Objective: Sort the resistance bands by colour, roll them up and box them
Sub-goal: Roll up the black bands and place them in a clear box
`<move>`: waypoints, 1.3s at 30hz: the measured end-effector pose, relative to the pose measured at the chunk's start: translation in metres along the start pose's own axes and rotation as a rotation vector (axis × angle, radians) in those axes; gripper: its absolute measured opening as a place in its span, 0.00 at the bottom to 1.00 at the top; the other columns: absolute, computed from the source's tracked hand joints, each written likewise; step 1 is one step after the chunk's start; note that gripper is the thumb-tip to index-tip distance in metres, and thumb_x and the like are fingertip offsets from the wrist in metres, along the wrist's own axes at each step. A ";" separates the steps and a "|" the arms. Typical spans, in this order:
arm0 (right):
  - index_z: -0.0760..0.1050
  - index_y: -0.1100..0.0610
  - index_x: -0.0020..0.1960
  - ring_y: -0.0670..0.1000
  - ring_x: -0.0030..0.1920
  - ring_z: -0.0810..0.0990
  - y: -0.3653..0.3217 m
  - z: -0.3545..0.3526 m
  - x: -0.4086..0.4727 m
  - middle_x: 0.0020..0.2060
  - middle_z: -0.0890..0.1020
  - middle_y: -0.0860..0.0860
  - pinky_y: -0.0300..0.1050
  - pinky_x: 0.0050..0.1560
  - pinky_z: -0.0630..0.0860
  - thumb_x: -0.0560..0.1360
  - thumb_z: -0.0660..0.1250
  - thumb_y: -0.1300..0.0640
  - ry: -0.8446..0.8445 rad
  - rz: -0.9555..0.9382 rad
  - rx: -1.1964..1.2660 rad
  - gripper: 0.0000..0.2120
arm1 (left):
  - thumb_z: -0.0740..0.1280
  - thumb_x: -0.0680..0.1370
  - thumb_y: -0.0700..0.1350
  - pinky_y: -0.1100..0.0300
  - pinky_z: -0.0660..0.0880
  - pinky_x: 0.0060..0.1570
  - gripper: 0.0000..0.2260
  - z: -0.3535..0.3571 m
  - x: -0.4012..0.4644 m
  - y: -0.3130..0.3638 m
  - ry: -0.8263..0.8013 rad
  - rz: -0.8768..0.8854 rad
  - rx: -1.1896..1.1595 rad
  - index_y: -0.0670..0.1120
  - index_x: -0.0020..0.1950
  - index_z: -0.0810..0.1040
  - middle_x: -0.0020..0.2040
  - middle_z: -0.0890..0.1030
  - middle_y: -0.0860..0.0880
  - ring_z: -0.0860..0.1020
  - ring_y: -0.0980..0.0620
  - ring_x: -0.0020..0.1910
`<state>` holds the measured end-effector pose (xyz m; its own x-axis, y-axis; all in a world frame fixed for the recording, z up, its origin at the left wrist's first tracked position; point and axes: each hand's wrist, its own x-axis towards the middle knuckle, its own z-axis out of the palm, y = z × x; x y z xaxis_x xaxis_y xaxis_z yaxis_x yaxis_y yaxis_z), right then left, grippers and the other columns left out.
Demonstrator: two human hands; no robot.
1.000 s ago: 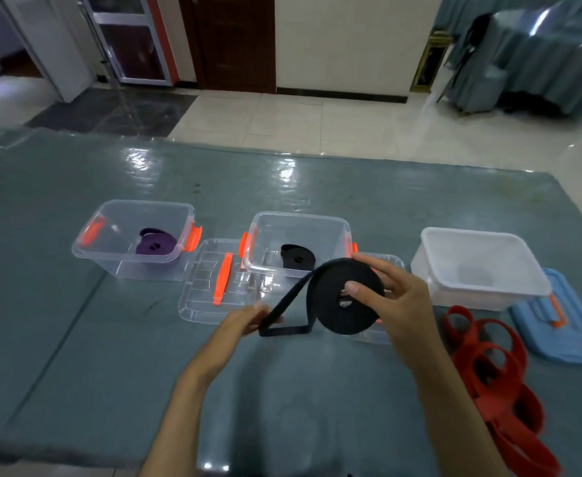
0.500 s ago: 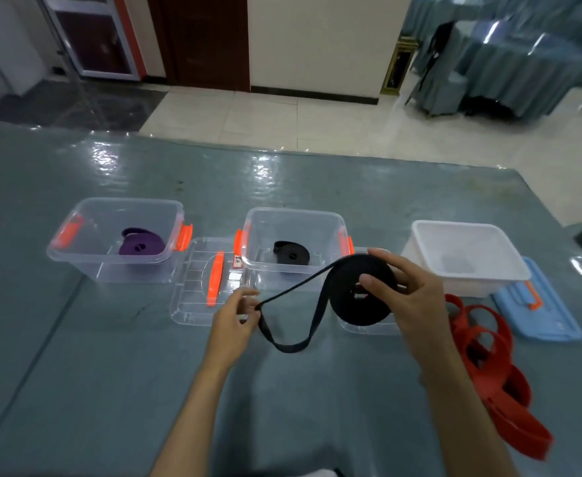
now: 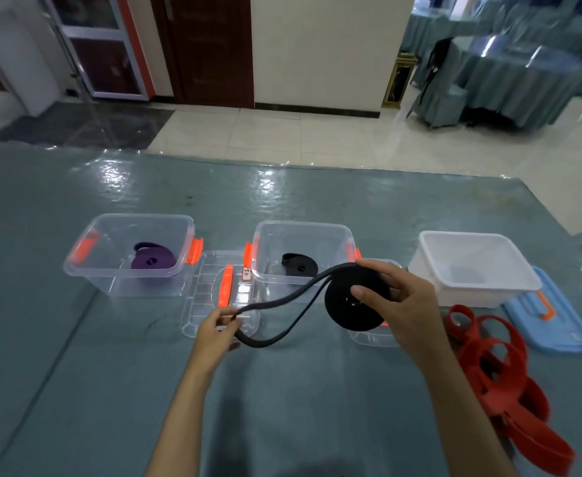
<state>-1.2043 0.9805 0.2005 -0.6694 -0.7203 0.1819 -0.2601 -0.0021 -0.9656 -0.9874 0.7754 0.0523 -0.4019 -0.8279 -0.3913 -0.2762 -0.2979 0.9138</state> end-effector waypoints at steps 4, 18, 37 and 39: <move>0.84 0.50 0.58 0.45 0.53 0.86 -0.003 0.005 0.002 0.51 0.87 0.40 0.39 0.54 0.82 0.71 0.78 0.68 -0.064 -0.039 -0.047 0.20 | 0.72 0.76 0.33 0.62 0.77 0.51 0.21 -0.007 -0.009 0.026 -0.152 0.172 0.319 0.53 0.63 0.79 0.61 0.80 0.52 0.80 0.49 0.60; 0.79 0.40 0.62 0.52 0.49 0.87 -0.011 0.016 0.000 0.46 0.88 0.47 0.49 0.53 0.84 0.72 0.79 0.64 -0.186 -0.047 -0.131 0.26 | 0.81 0.71 0.39 0.61 0.81 0.49 0.13 0.052 -0.058 0.124 -0.395 0.553 0.007 0.45 0.53 0.85 0.45 0.88 0.48 0.87 0.50 0.46; 0.76 0.58 0.51 0.58 0.48 0.87 -0.018 0.042 0.005 0.48 0.88 0.59 0.52 0.48 0.84 0.71 0.76 0.58 0.015 0.080 0.289 0.12 | 0.79 0.71 0.34 0.49 0.83 0.55 0.22 0.031 -0.054 0.133 -0.442 0.552 -0.097 0.49 0.63 0.84 0.50 0.86 0.42 0.85 0.40 0.51; 0.77 0.58 0.48 0.57 0.47 0.87 -0.016 0.043 0.006 0.47 0.87 0.59 0.53 0.49 0.82 0.72 0.75 0.55 0.041 0.094 0.287 0.10 | 0.79 0.71 0.33 0.55 0.83 0.53 0.21 0.028 -0.055 0.134 -0.421 0.551 -0.097 0.49 0.61 0.84 0.49 0.87 0.43 0.86 0.44 0.48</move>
<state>-1.1741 0.9461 0.2094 -0.7101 -0.6982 0.0907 0.0076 -0.1364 -0.9906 -1.0264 0.7948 0.1930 -0.7705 -0.6217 0.1406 0.1364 0.0546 0.9891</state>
